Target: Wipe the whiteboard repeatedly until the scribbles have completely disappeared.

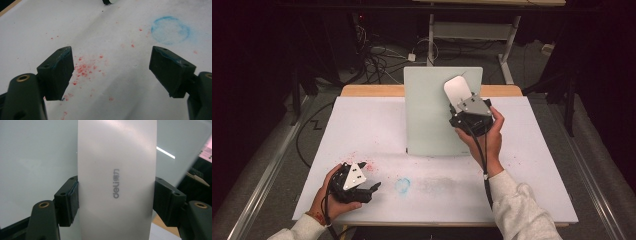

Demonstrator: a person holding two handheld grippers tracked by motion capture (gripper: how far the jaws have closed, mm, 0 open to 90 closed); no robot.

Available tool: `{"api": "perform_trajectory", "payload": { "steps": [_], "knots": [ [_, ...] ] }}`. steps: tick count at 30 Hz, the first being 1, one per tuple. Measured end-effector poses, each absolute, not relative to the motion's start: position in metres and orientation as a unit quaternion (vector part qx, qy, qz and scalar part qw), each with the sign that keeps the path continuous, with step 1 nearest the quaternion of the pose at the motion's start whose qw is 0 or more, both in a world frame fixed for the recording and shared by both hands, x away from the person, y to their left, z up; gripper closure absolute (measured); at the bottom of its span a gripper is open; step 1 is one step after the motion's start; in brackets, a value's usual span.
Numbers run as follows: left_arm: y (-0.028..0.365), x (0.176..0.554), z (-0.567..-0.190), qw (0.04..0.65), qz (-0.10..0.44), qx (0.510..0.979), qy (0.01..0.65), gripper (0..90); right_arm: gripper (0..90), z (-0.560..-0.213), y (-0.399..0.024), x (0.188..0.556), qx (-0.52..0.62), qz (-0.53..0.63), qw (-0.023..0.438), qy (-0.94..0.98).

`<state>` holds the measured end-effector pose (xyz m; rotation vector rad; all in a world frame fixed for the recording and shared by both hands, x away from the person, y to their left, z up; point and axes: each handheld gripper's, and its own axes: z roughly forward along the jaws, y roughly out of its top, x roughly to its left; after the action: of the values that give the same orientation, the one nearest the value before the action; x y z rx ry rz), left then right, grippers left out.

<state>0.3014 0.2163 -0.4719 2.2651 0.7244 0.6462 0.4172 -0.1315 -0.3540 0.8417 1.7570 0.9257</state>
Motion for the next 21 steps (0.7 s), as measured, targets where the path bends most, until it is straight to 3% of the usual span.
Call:
{"api": "perform_trajectory", "payload": {
  "steps": [10,21],
  "knots": [
    [0.217,0.301,-0.472,0.332,0.248,0.867,0.278,19.5,31.0,-0.381,-0.118,0.407,0.306,0.351,0.479,0.744],
    [0.217,0.302,-0.472,0.332,0.247,0.867,0.278,19.5,31.0,-0.35,-0.141,0.42,0.351,0.372,0.508,0.693]
  ]
}}
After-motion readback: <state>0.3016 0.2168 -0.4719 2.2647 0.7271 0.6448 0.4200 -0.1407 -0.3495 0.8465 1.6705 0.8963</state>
